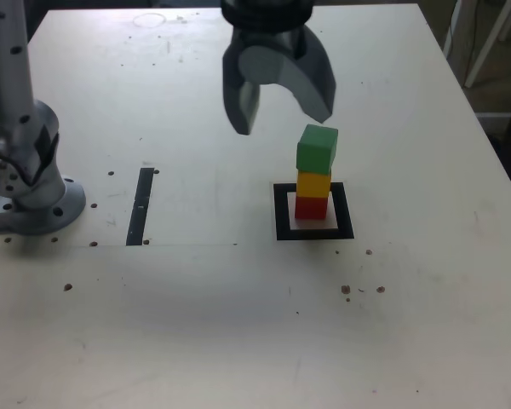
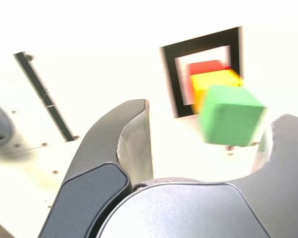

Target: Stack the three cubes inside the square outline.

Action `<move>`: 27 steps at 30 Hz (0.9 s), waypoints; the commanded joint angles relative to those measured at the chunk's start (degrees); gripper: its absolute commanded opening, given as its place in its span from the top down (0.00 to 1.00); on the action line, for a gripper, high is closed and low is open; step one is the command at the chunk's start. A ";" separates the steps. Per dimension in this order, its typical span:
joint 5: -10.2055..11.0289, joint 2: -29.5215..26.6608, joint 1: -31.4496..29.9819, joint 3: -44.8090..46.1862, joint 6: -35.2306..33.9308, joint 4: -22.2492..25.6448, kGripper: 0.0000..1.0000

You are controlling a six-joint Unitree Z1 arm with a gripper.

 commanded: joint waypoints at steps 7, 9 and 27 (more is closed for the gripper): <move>-0.22 -8.25 0.11 14.96 -2.12 -4.23 0.00; -0.47 -9.67 0.11 18.51 -2.32 -5.84 0.00; -2.04 -16.32 0.12 41.04 -3.25 -18.84 0.01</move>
